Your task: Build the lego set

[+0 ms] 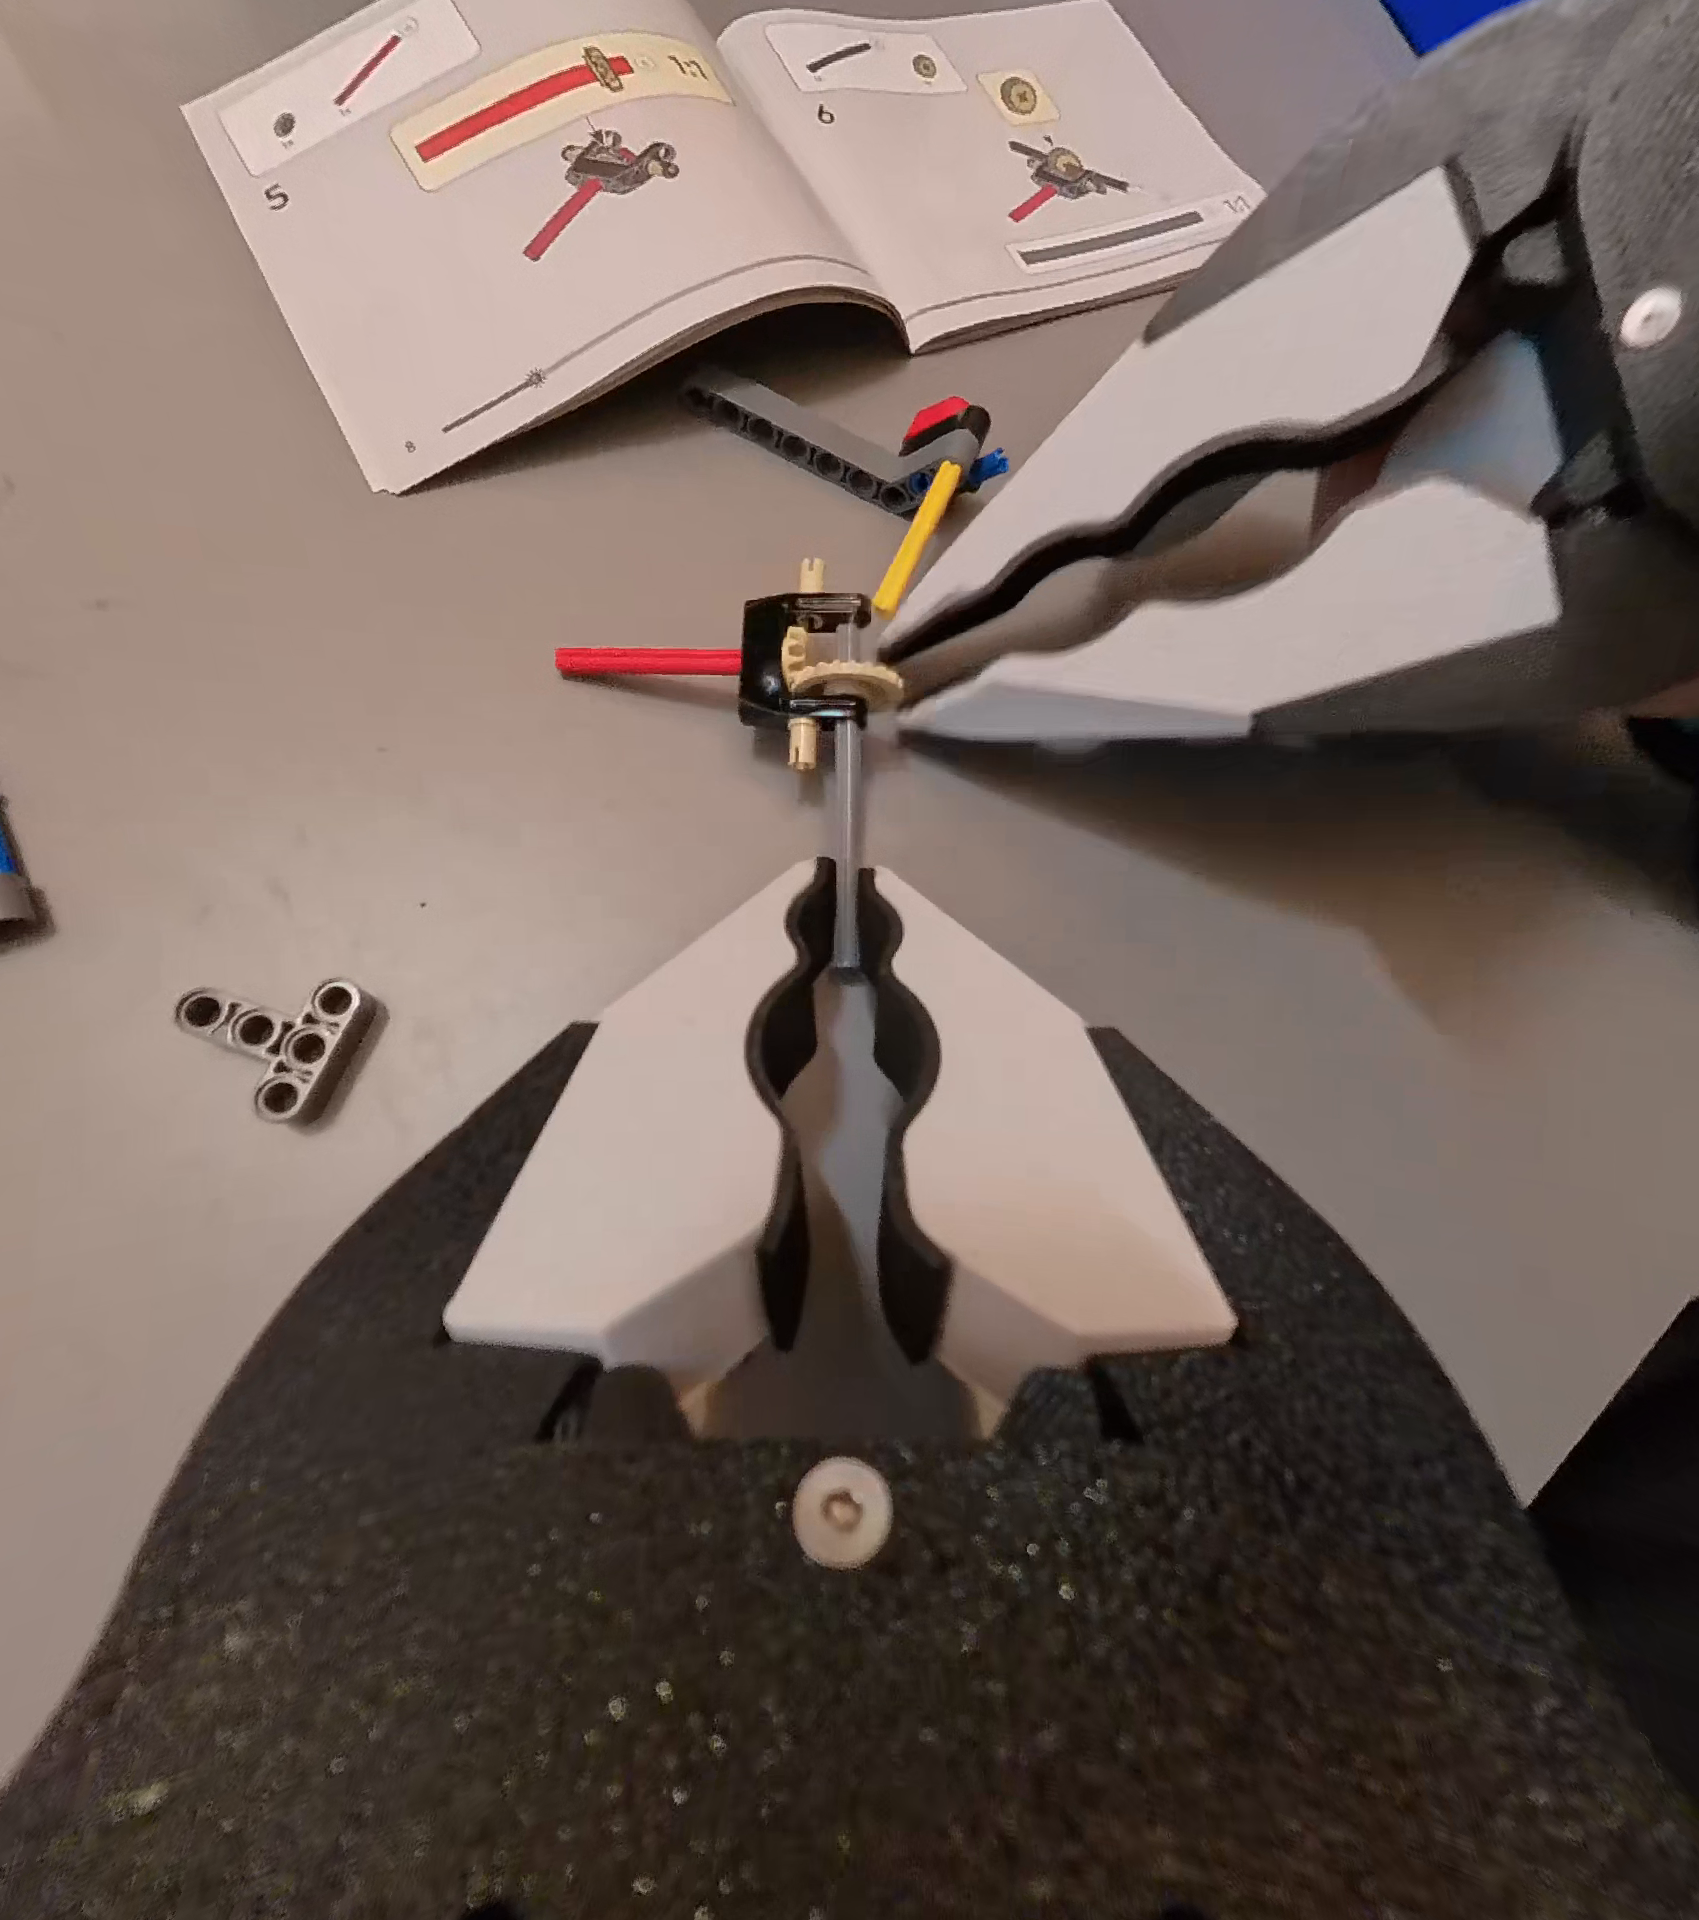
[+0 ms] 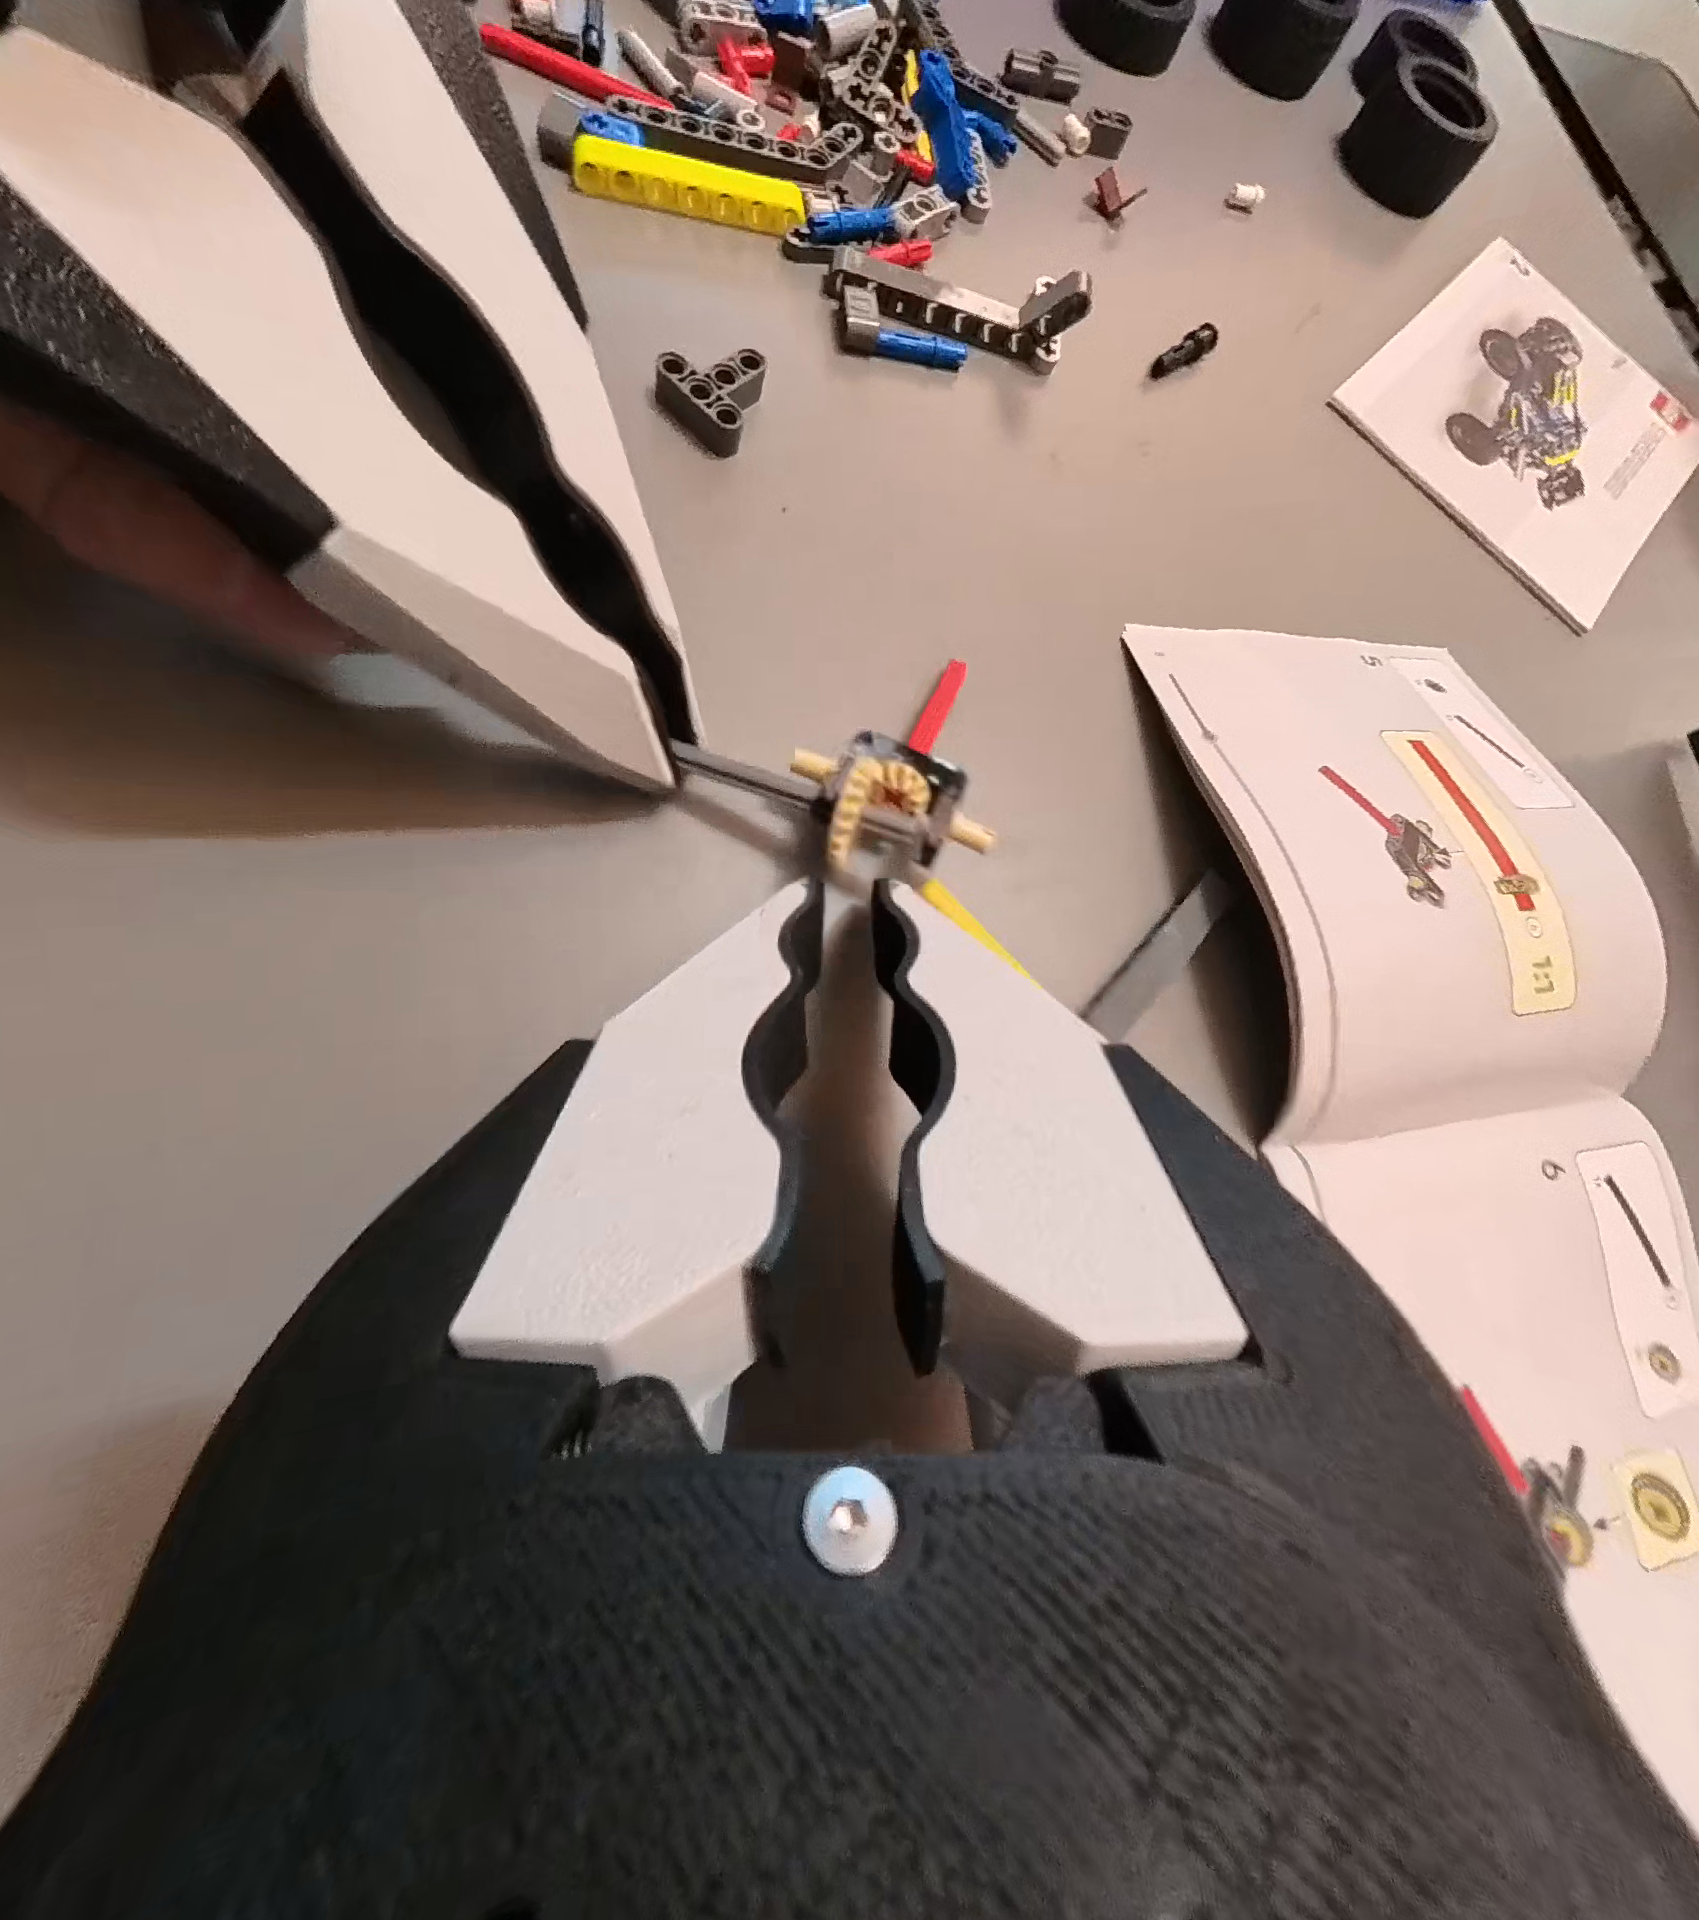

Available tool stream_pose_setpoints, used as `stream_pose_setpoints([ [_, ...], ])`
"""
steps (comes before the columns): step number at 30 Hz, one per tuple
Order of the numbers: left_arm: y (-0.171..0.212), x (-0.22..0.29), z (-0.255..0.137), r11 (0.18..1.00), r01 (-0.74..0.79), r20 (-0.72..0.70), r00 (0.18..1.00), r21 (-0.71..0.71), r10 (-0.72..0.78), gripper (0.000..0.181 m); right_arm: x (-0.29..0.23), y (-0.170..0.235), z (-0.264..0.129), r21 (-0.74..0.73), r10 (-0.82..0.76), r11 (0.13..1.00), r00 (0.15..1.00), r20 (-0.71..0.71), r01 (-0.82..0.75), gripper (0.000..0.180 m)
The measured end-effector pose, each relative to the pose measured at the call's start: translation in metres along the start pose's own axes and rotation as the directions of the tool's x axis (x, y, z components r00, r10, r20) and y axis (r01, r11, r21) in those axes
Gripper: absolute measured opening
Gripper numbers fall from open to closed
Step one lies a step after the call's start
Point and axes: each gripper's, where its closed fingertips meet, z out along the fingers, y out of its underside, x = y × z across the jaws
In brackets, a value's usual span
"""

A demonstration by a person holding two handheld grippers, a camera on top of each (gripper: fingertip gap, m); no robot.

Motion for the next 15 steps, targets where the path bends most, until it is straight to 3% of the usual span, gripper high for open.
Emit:
stream_pose_setpoints([
  [1, 0.001, -0.001, -0.001, 1.0, -0.011, 0.006, 1.0, -0.002, 0.011, 0.002, 0.004, 0.002, -0.005, 0.014, 0.017, 1.0, 1.0, 0.001, -0.017, 0.006],
  [4, 0.005, -0.001, -0.004, 0.997, -0.072, 0.011, 0.997, -0.012, 0.073, 0.002, 0.015, 0.002, -0.02, 0.048, 0.007, 0.999, 0.999, 0.032, -0.009, 0.01],
  [7, 0.009, 0.004, -0.008, 0.982, -0.187, -0.036, 0.982, -0.023, 0.186, 0.002, 0.013, -0.007, -0.025, 0.096, -0.197, 0.976, 0.98, 0.029, 0.193, 0.041],
  [11, 0.016, 0.005, -0.012, 0.941, -0.333, -0.068, 0.942, -0.057, 0.329, 0.002, -0.02, -0.017, -0.021, 0.206, -0.519, 0.842, 0.853, 0.052, 0.499, 0.022],
  [13, 0.017, 0.003, -0.016, 0.917, -0.391, -0.069, 0.92, -0.073, 0.387, 0.002, -0.015, -0.007, -0.013, 0.121, -0.597, 0.797, 0.802, 0.004, 0.592, 0.026],
  [15, 0.018, 0.004, -0.019, 0.908, -0.411, -0.092, 0.91, -0.079, 0.404, 0.002, -0.012, -0.006, -0.008, 0.094, -0.645, 0.757, 0.762, -0.053, 0.647, 0.018],
])
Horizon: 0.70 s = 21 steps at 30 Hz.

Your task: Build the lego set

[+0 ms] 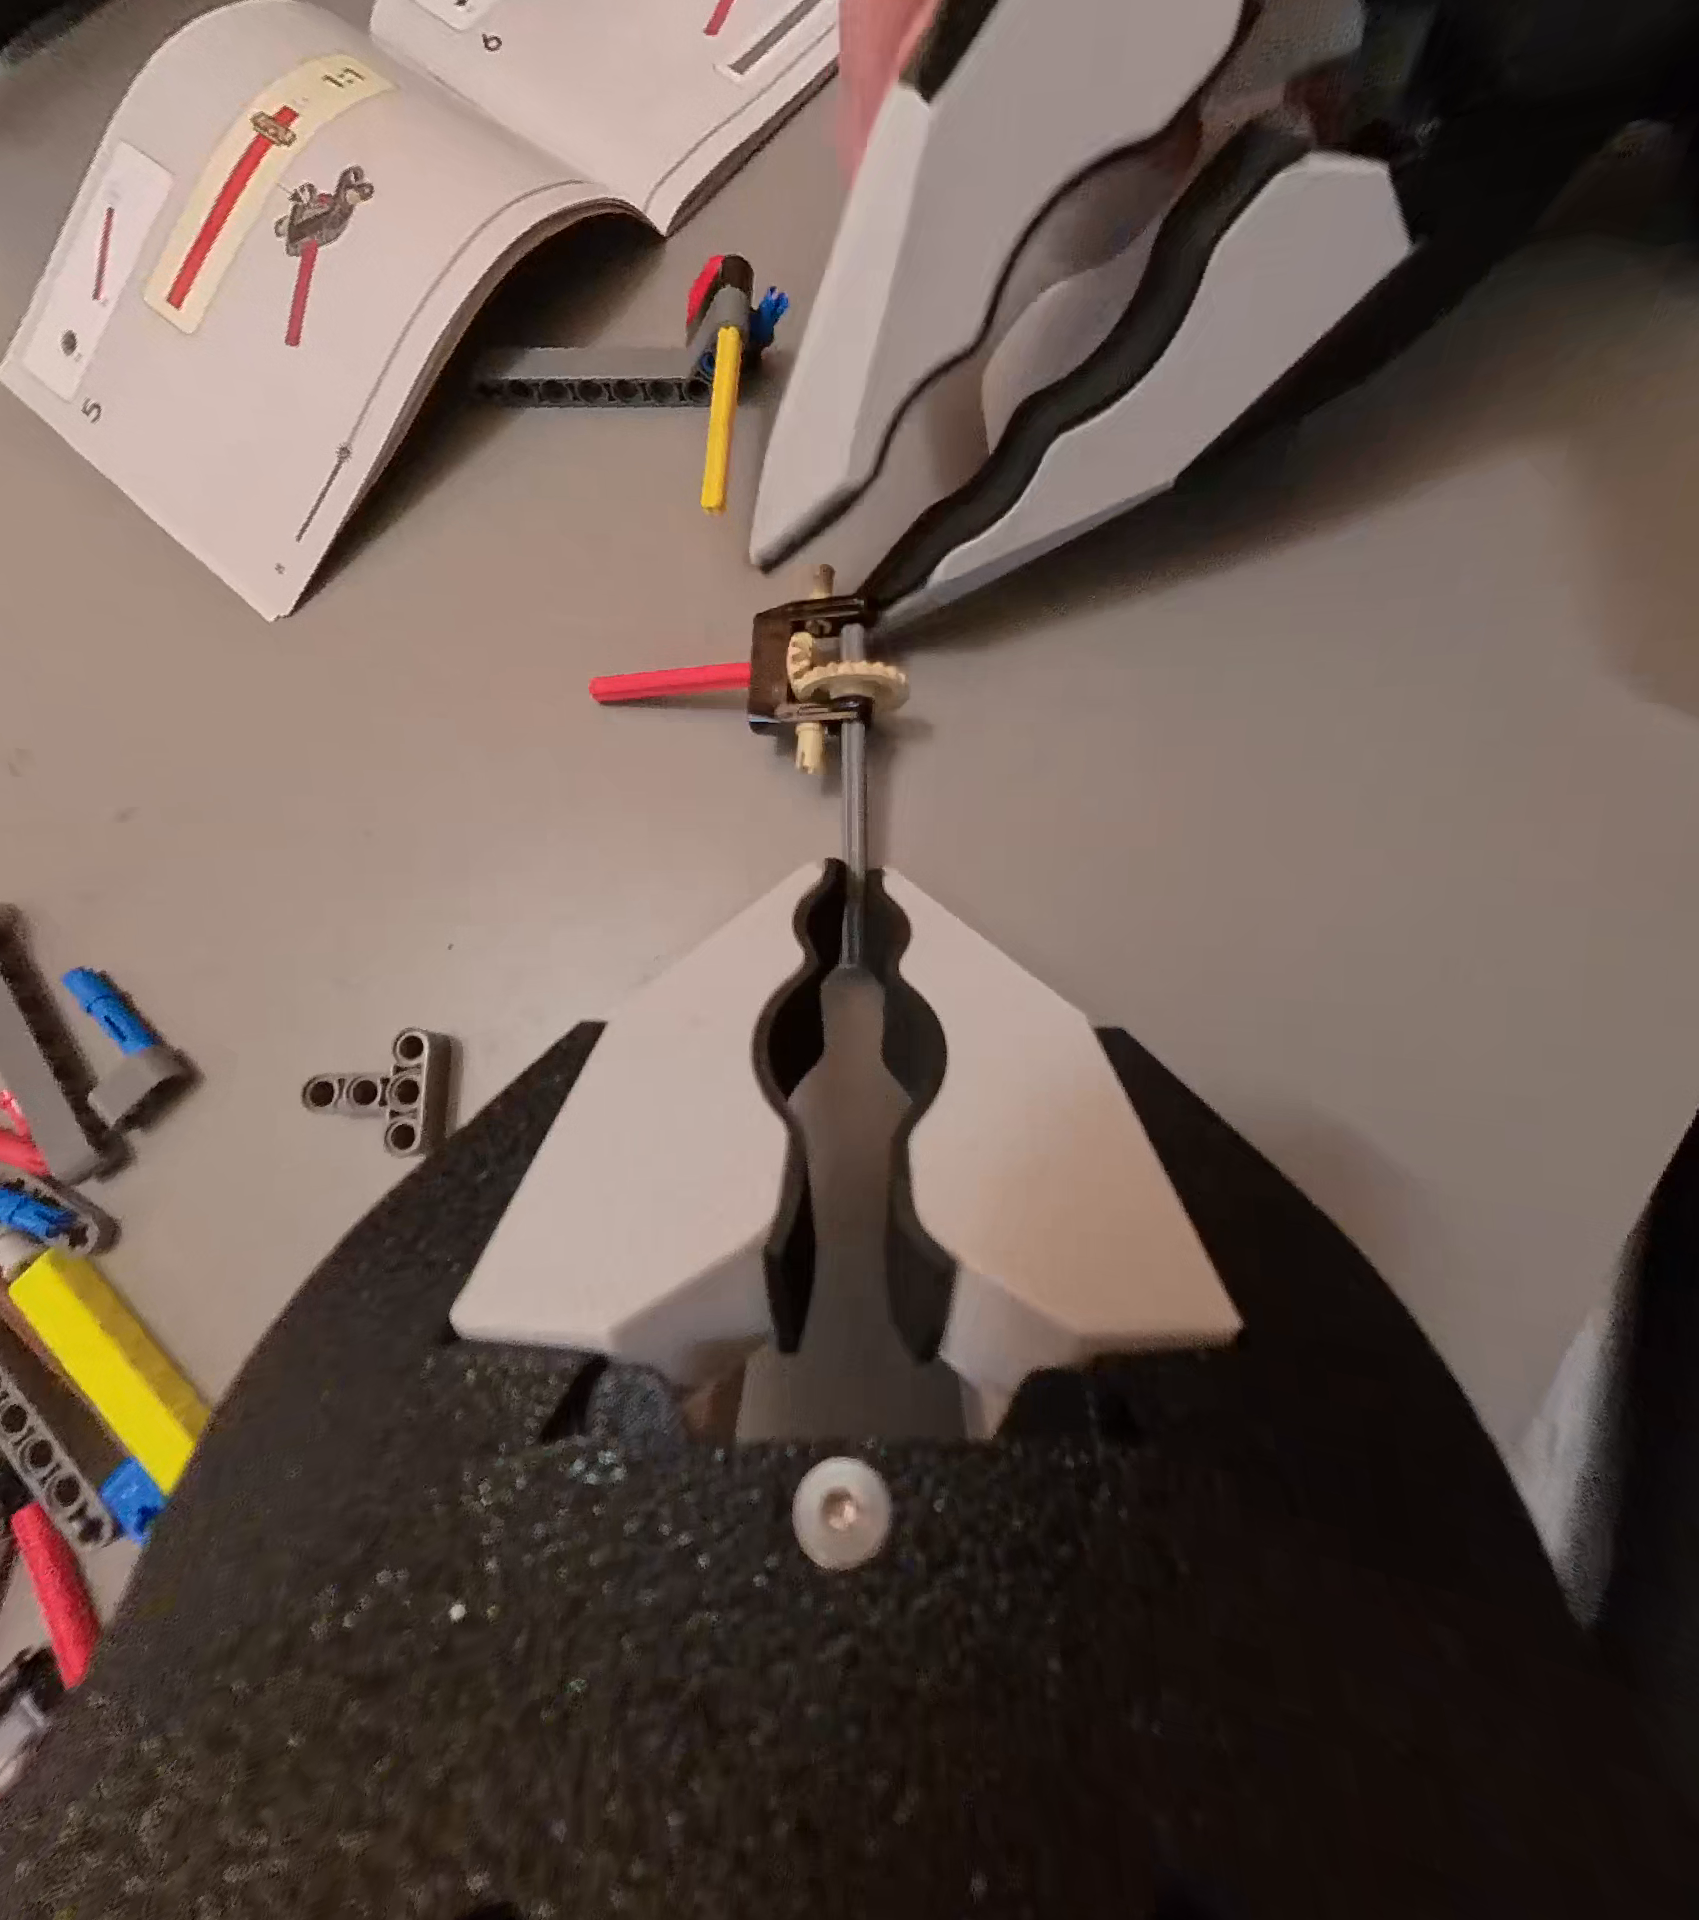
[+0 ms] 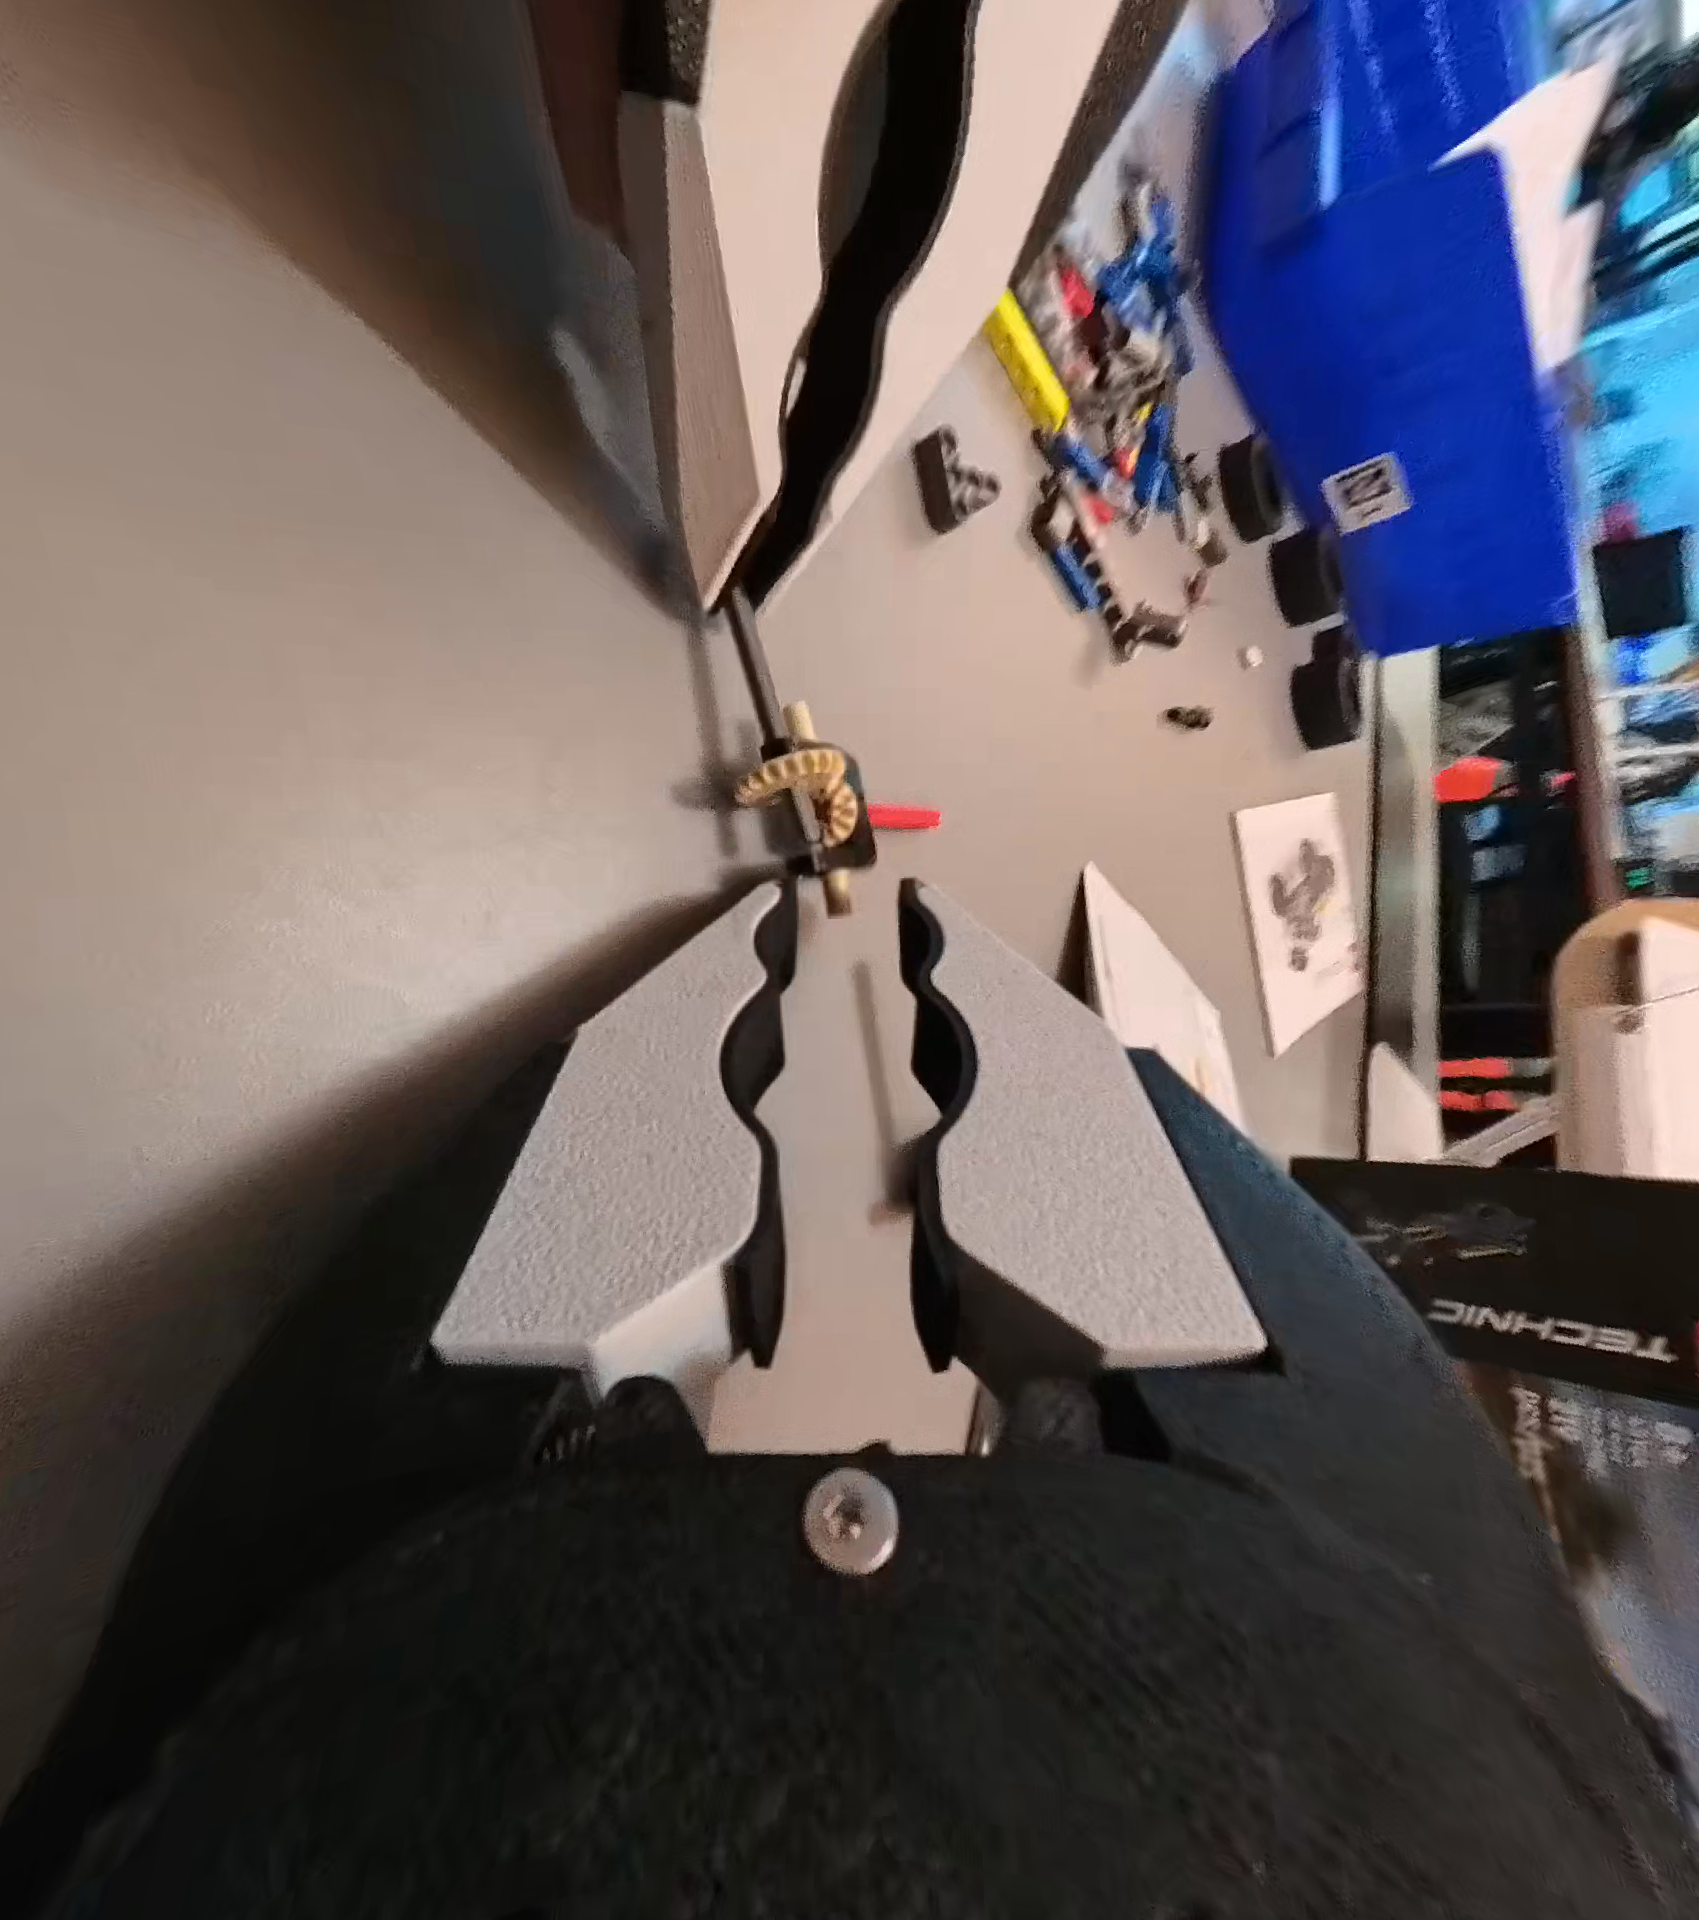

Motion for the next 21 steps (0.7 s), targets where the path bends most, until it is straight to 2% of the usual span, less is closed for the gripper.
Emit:
stream_pose_setpoints([
  [1, 0.001, -0.001, -0.001, 1.0, 0.003, -0.005, 1.0, -0.005, -0.003, 0.002, -0.002, -0.003, 0.001, 0.019, -0.014, 1.0, 1.0, -0.004, 0.014, 0.011],
  [5, 0.001, 0.0, -0.005, 1.0, 0.002, -0.063, 0.998, 0.004, -0.002, 0.002, -0.001, -0.005, 0.003, 0.046, -0.046, 0.998, 0.998, -0.044, 0.049, 0.007],
  [10, 0.003, -0.003, -0.009, 0.999, -0.045, -0.1, 0.994, -0.017, 0.043, 0.002, 0.001, -0.008, 0.007, 0.057, -0.127, 0.989, 0.986, -0.11, 0.134, 0.02],
  [12, -0.004, 0.001, -0.014, 1.0, -0.018, -0.163, 0.986, 0.022, 0.021, 0.002, 0.001, -0.012, 0.006, 0.079, -0.14, 0.985, 0.982, -0.124, 0.15, 0.019],
  [16, -0.014, 0.004, -0.025, 0.994, 0.082, -0.299, 0.953, 0.076, -0.055, 0.002, 0.008, -0.03, -0.004, 0.161, -0.104, 0.978, 0.982, -0.158, 0.13, 0.01],
  [21, -0.017, 0.007, -0.035, 0.989, 0.11, -0.419, 0.906, 0.101, -0.058, 0.002, 0.007, -0.038, -0.009, 0.259, 0.057, 0.965, 0.997, -0.061, -0.039, 0.009],
])
